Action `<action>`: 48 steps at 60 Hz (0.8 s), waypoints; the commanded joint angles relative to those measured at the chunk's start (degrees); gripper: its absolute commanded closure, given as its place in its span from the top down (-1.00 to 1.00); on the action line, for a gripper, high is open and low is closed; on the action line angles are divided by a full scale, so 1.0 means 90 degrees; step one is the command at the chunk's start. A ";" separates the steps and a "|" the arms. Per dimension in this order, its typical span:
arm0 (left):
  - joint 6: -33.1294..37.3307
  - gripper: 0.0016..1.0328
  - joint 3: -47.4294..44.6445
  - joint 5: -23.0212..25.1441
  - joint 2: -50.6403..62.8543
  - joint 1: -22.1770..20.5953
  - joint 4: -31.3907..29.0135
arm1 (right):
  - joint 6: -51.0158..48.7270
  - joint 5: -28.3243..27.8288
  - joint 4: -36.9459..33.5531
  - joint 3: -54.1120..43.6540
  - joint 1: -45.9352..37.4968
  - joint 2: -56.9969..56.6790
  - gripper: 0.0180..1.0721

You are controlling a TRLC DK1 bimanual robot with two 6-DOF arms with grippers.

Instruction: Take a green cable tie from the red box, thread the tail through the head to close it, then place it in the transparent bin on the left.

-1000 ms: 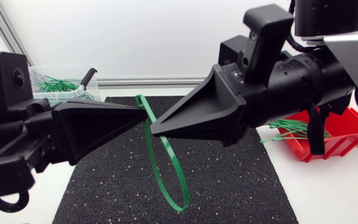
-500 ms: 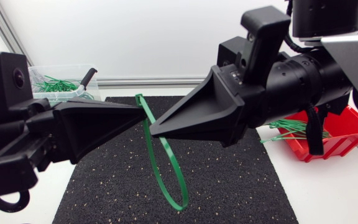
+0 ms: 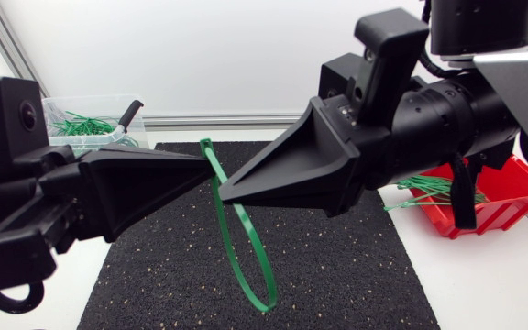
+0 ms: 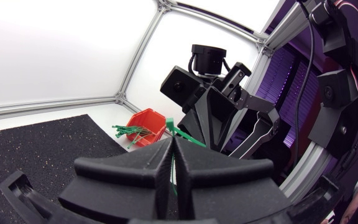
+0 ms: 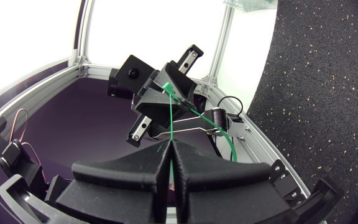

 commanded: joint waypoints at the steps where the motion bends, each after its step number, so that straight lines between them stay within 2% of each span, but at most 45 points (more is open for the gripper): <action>1: 0.0092 -0.93 -0.0146 0.0013 -0.0036 -0.0045 0.0078 | 0.0222 -0.0013 0.0051 -0.0041 0.0065 -0.0026 -0.89; 48: 0.0121 -0.93 -0.0136 -0.0143 0.0003 -0.0153 0.0097 | 0.0222 -0.0013 0.0129 -0.0148 0.0036 -0.0075 -0.89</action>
